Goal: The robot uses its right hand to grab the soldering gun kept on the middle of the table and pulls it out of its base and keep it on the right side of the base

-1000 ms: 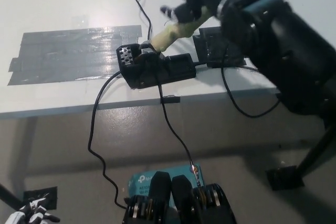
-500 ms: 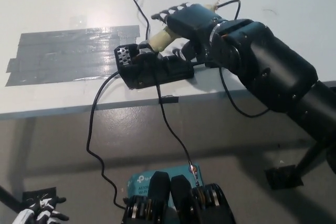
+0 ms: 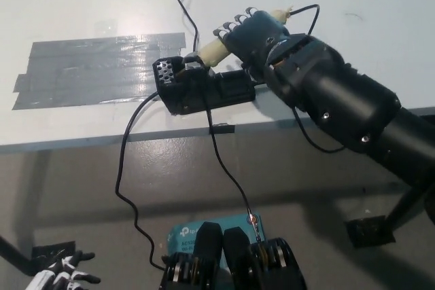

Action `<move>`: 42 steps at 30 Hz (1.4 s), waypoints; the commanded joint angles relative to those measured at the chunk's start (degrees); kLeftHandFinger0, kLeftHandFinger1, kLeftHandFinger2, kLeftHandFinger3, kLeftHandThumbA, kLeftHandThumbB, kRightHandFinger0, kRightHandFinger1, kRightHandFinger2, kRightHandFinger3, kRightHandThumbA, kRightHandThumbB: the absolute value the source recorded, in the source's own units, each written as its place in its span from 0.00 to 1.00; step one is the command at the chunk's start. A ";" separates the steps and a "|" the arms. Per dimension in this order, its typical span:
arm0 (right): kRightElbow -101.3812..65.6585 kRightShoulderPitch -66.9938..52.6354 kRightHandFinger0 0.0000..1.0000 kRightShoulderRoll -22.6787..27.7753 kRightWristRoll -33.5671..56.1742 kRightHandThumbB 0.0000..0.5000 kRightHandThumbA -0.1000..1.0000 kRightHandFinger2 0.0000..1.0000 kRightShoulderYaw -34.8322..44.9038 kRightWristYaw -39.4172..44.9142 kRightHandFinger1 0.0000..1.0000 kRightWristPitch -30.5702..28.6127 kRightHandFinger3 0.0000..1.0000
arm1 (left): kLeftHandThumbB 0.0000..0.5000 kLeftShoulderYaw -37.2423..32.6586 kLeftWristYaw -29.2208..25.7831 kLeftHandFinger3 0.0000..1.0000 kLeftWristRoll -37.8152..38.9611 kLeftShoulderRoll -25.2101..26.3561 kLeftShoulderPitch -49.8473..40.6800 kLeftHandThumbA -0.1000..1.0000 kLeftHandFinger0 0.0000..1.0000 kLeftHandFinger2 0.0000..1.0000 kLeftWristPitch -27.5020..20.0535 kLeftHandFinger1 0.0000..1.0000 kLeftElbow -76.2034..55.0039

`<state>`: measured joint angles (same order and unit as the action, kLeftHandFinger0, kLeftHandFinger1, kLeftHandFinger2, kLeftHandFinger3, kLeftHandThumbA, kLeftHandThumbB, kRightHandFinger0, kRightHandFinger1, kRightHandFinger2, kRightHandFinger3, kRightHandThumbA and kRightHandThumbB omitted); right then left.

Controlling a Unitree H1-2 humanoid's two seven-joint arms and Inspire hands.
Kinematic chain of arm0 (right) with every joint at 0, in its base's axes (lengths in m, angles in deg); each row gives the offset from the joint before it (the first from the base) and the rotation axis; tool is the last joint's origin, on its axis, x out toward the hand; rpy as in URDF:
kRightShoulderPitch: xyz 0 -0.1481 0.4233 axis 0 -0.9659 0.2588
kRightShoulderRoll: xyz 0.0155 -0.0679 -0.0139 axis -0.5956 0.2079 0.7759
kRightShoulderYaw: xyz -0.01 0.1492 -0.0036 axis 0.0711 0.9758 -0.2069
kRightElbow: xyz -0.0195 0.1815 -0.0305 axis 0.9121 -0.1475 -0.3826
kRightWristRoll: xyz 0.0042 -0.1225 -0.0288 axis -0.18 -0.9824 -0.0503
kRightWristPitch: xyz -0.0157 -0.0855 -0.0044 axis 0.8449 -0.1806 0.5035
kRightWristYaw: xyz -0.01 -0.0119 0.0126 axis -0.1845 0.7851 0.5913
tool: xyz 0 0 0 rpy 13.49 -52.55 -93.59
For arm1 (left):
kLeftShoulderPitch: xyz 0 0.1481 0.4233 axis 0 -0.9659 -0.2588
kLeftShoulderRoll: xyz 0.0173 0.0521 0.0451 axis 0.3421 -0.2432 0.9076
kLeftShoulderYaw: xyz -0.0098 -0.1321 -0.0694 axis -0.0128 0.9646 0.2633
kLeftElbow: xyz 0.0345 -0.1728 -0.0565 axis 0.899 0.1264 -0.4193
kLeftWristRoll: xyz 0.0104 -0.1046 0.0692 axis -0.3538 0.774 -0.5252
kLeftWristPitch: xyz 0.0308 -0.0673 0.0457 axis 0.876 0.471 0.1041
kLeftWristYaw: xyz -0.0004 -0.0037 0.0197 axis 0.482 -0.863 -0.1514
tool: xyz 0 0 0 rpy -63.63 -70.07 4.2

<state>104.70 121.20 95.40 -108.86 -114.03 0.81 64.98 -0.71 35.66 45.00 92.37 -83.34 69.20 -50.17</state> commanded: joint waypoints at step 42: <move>14.57 1.86 0.00 13.69 -6.95 0.44 0.00 0.00 9.47 -60.06 0.00 -18.26 0.32 | 0.57 -1.83 1.71 0.74 -1.09 2.92 -0.86 0.77 0.38 0.50 0.12 0.45 -1.86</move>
<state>117.05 115.37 100.11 -114.86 -111.48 -45.49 48.02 -2.48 36.06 44.67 92.76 -82.99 69.32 -50.04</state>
